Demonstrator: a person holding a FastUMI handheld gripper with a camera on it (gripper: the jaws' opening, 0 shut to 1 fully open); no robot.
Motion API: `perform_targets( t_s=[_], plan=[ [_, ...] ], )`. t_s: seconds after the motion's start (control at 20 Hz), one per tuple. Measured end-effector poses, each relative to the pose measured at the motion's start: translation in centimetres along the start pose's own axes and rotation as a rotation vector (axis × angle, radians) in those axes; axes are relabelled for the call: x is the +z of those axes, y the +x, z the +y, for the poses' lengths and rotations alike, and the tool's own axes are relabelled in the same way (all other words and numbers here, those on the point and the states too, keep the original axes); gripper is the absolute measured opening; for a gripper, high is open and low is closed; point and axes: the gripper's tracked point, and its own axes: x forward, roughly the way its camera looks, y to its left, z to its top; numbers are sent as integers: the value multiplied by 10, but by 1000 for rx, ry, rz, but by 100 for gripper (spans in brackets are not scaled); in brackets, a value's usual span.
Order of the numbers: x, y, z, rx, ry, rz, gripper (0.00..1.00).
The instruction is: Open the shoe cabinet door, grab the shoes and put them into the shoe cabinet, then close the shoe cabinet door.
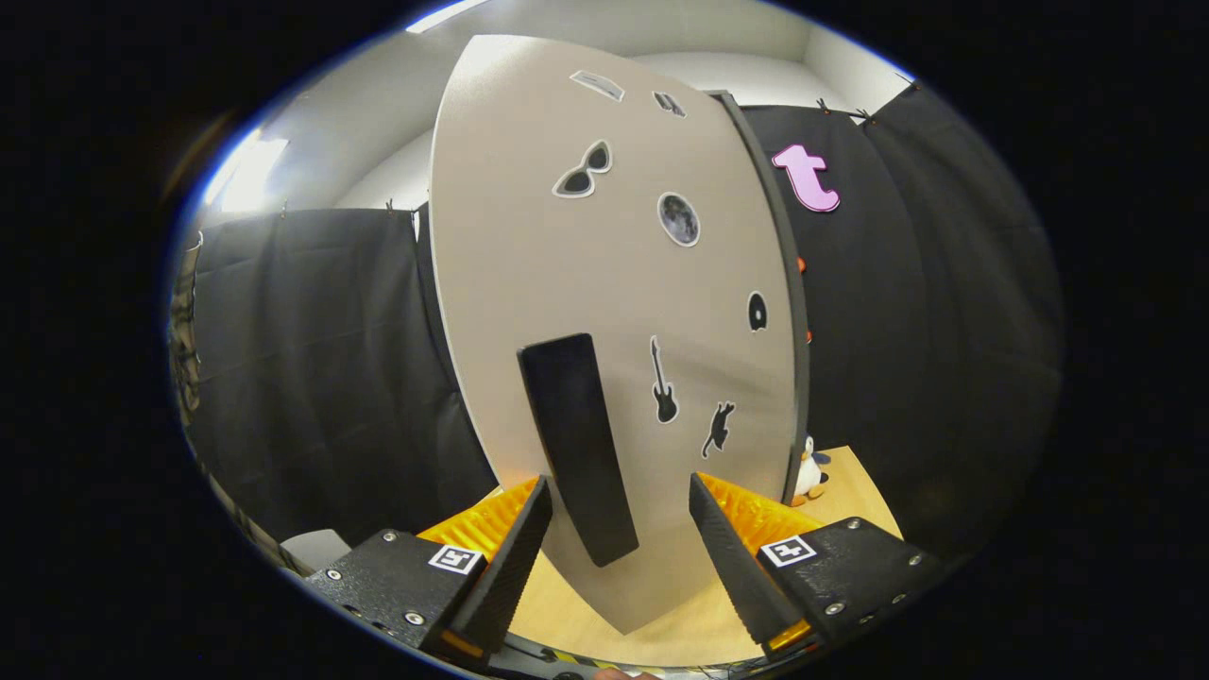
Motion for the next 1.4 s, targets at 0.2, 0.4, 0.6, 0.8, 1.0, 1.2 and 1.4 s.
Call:
perform_targets(
  t_s=[0.2, 0.4, 0.6, 0.8, 1.0, 1.2, 1.4],
  plan=[
    [-2, 55, 29, -19, 4, 9, 92],
    [8, 92, 49, -58, -16, -2, 92],
    [7, 101, 51, -71, -10, 13, 93],
    [11, 113, 55, -89, -76, 12, 93],
    [16, 126, 57, -124, -156, -19, 93],
    [18, 130, 59, -154, -212, -46, 93],
    [21, 139, 57, -178, -253, -63, 92]
  ],
)
